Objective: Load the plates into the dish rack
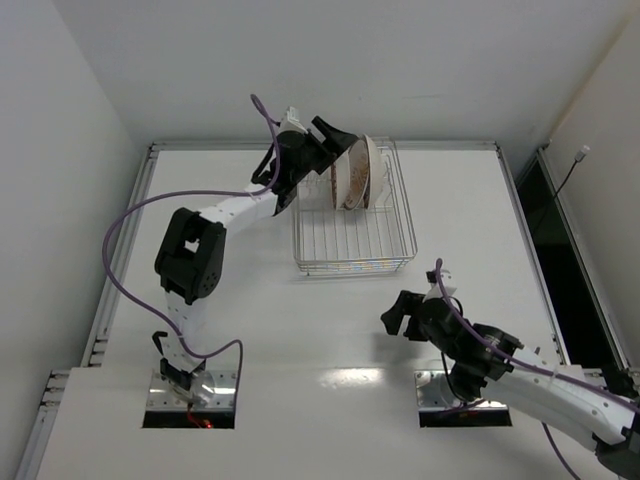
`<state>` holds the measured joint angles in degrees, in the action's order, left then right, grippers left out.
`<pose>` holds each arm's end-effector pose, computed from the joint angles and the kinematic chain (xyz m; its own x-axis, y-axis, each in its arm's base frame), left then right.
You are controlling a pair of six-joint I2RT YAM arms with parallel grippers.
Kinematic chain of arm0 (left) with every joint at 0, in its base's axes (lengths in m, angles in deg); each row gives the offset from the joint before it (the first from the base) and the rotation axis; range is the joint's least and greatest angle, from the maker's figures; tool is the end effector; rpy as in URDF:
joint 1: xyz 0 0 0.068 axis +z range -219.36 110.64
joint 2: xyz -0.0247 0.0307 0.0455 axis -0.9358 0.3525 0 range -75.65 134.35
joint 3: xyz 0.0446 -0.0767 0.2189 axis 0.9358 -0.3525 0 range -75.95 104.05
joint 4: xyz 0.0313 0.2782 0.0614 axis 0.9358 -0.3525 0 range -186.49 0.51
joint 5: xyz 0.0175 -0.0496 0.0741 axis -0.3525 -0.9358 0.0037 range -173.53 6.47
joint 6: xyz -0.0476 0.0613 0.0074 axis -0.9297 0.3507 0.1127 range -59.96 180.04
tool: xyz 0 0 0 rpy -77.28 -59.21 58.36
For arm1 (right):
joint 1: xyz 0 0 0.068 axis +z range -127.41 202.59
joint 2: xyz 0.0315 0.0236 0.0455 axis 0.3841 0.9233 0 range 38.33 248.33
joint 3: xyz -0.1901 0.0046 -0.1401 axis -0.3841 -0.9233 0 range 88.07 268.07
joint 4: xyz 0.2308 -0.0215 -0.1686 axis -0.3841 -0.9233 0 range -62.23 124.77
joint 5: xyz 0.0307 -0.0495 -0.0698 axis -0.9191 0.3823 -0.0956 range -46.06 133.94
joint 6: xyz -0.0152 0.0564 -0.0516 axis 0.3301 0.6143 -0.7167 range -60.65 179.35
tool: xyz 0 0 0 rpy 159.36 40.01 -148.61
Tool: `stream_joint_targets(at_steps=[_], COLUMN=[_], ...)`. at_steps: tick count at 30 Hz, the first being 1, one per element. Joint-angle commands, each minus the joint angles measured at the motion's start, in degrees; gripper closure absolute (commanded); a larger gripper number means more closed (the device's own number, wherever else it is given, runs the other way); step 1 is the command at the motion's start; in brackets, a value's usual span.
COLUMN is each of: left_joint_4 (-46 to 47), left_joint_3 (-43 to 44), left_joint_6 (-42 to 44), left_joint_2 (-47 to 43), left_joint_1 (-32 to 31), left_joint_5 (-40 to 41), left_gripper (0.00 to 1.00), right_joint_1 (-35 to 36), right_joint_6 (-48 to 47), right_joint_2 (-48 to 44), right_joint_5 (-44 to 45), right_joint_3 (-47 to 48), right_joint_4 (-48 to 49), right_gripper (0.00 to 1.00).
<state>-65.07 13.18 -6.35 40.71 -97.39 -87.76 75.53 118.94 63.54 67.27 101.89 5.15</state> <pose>0.4651 -0.2531 0.2381 -0.5064 -0.7657 -0.3966 0.1740 0.3598 -0.9167 0.1390 0.1404 0.1262 -0.6770 0.4178 -0.6059 0.0612 0.8524 0.5193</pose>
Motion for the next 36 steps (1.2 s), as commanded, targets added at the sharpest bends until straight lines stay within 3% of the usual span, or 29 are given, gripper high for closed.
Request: stream_joint_targets(at_steps=[1, 3, 4, 5, 9, 13, 29, 32, 33, 36], left_joint_4=[0.0, -2.6, -4.1, -5.5, -14.1, -17.2, -23.1, -11.3, -2.2, 4.7], left_joint_3=[7.0, 8.9, 10.1, 11.3, 17.7, 20.6, 18.0, 13.0, 8.1, 5.0], left_joint_6=[2.7, 3.9, 4.5, 6.7, 12.8, 13.4, 15.9, 11.7, 10.2, 7.9], left_joint_2=[-1.5, -1.5, -1.5, -1.5, -2.1, -2.1, 2.6, 2.4, 1.8, 1.2], left_joint_1=[-0.4, -0.4, -0.4, -1.1, -2.4, -2.4, 1.0, 2.3, 3.1, 4.6], left_joint_5=[-4.3, -4.8, -4.8, -4.8, -5.9, -10.1, -17.7, -24.8, -27.5, -30.3], left_gripper=[0.20, 0.20, 0.02, 0.00, 0.00, 0.00, 0.00, 0.00, 0.00, 0.00], right_joint_1=[-0.4, -0.4, -0.4, -0.4, -0.4, -0.4, -0.4, -0.9, -0.9, -0.9], right_joint_6=[0.3, 0.3, 0.3, 0.3, 0.3, 0.3, 0.3, 0.3, 0.3, 0.3], right_joint_2=[0.4, 0.4, 0.4, 0.9, 1.4, 1.9, 7.7, 9.0, 9.0, 9.5], right_joint_5=[-0.3, -0.3, -0.3, -0.3, -0.3, -0.3, -0.8, -0.8, -0.8, -0.8], right_joint_3=[-0.2, -0.2, -0.2, -0.2, -0.2, 0.3, 1.4, 1.9, 1.9, 1.9], right_joint_4=[2.0, 2.0, 2.6, 2.6, 2.6, 2.6, 4.8, 5.3, 5.3, 5.3], right_gripper=[0.25, 0.25, 0.25, 0.25, 0.24, 0.24, 0.24, 0.24, 0.24, 0.24])
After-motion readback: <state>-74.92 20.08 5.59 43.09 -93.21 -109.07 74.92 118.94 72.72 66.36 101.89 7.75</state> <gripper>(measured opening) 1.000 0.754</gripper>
